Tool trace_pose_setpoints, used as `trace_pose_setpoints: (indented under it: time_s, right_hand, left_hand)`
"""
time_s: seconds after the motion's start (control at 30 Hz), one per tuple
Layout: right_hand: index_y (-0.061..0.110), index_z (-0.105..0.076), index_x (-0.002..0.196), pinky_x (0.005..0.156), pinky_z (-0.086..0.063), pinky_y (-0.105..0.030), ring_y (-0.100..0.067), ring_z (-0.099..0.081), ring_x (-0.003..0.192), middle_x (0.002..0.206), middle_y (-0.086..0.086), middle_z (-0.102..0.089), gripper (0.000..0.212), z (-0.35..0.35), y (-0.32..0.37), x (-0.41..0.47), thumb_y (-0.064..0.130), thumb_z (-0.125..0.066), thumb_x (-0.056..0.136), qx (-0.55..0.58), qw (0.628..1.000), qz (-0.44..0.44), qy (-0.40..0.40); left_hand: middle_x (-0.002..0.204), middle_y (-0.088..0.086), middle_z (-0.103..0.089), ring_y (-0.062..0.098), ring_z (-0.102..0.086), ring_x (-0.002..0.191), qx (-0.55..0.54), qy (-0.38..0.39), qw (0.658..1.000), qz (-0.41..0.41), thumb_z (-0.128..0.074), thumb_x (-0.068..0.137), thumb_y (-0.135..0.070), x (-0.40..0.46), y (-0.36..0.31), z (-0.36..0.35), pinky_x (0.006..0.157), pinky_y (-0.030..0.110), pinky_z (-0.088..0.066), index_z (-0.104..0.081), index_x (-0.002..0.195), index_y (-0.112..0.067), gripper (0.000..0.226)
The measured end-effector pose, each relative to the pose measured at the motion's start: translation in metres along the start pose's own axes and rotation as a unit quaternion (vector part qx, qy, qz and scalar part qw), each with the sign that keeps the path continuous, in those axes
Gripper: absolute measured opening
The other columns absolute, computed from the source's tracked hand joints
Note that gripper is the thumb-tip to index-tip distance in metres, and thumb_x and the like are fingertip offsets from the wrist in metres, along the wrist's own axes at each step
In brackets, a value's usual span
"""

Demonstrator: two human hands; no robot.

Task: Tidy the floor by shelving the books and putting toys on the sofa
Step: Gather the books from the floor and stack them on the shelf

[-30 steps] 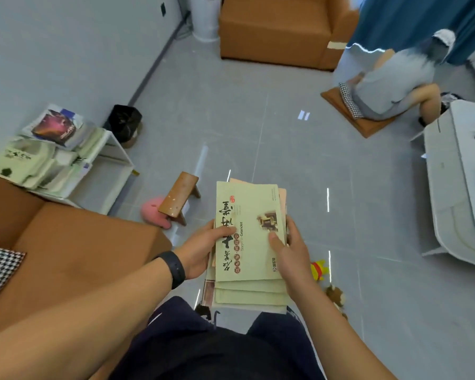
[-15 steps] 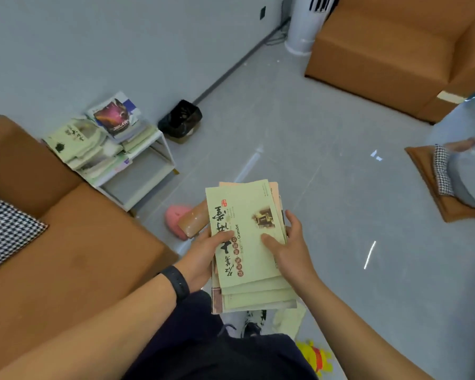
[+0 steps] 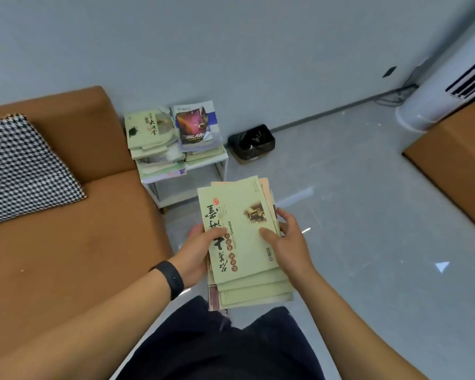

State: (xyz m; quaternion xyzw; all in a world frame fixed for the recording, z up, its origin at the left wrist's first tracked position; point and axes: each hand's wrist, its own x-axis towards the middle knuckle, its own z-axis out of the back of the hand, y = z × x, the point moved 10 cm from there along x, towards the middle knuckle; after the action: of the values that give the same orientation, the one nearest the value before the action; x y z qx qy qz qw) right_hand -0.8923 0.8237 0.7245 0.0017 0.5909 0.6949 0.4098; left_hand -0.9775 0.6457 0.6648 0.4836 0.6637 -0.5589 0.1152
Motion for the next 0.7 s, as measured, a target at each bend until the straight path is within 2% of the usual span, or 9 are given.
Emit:
trace_pose_setpoints:
  time_s: [0.13, 0.27, 0.4, 0.5, 0.57, 0.63, 0.7]
  right_hand:
    - [0.032, -0.042, 0.146, 0.074, -0.054, -0.026, -0.012, -0.066, 0.104, 0.126, 0.005, -0.063, 0.058, -0.007, 0.053, 0.073, 0.025, -0.067, 0.094, -0.001, 1.000, -0.010, 0.013]
    - [0.029, -0.052, 0.141, 0.084, -0.060, -0.037, -0.016, -0.070, 0.102, 0.123, 0.002, -0.068, 0.052, -0.031, 0.098, 0.158, 0.025, -0.070, 0.092, -0.013, 0.999, -0.001, 0.040]
    - [0.031, -0.051, 0.144, 0.089, -0.060, -0.042, -0.016, -0.068, 0.105, 0.126, 0.003, -0.064, 0.053, -0.063, 0.132, 0.258, 0.025, -0.068, 0.094, -0.032, 0.997, 0.007, 0.069]
    - [0.031, -0.050, 0.143, 0.092, -0.058, -0.041, -0.015, -0.067, 0.105, 0.126, 0.005, -0.064, 0.050, -0.090, 0.149, 0.339, 0.023, -0.066, 0.096, -0.037, 0.995, 0.002, 0.087]
    - [0.032, -0.049, 0.143, 0.096, -0.056, -0.044, -0.015, -0.067, 0.107, 0.129, 0.005, -0.064, 0.050, -0.115, 0.153, 0.405, 0.023, -0.066, 0.097, -0.045, 0.992, -0.008, 0.116]
    - [0.031, -0.048, 0.145, 0.097, -0.056, -0.045, -0.015, -0.067, 0.108, 0.131, 0.005, -0.062, 0.051, -0.145, 0.157, 0.466, 0.023, -0.064, 0.098, -0.065, 0.985, -0.031, 0.157]
    - [0.027, -0.044, 0.147, 0.095, -0.056, -0.039, -0.010, -0.066, 0.104, 0.131, 0.005, -0.061, 0.051, -0.177, 0.167, 0.520, 0.020, -0.062, 0.099, -0.060, 0.979, -0.049, 0.186]
  left_hand:
    - [0.118, 0.011, -0.073, 0.032, -0.072, 0.105, -0.017, -0.028, 0.999, -0.021, -0.057, 0.100, -0.011, 0.037, -0.068, -0.001, 0.087, 0.047, -0.059, -0.054, 0.134, -0.011, 0.035]
    - [0.120, 0.010, -0.072, 0.028, -0.073, 0.102, -0.046, -0.088, 0.994, -0.043, -0.058, 0.098, -0.006, 0.083, -0.118, 0.018, 0.076, 0.039, -0.062, -0.050, 0.136, -0.013, 0.039]
    - [0.121, 0.002, -0.071, 0.019, -0.072, 0.103, -0.021, -0.151, 0.988, -0.023, -0.063, 0.097, -0.014, 0.142, -0.136, 0.036, 0.086, 0.038, -0.059, -0.049, 0.138, -0.021, 0.045]
    - [0.118, 0.001, -0.072, 0.018, -0.071, 0.096, -0.046, -0.181, 0.982, 0.006, -0.063, 0.098, -0.023, 0.196, -0.151, 0.044, 0.077, 0.038, -0.061, -0.055, 0.134, -0.024, 0.038]
    - [0.113, 0.003, -0.072, 0.016, -0.071, 0.087, -0.063, -0.232, 0.970, 0.019, -0.066, 0.097, -0.026, 0.239, -0.173, 0.054, 0.070, 0.032, -0.060, -0.056, 0.134, -0.022, 0.039]
    - [0.113, 0.003, -0.073, 0.019, -0.073, 0.093, -0.098, -0.286, 0.953, 0.034, -0.071, 0.093, -0.029, 0.280, -0.197, 0.066, 0.079, 0.037, -0.061, -0.056, 0.135, -0.020, 0.046]
    - [0.119, 0.002, -0.071, 0.023, -0.071, 0.102, -0.130, -0.329, 0.934, 0.045, -0.077, 0.081, -0.036, 0.318, -0.219, 0.078, 0.089, 0.042, -0.059, -0.055, 0.137, -0.022, 0.062]
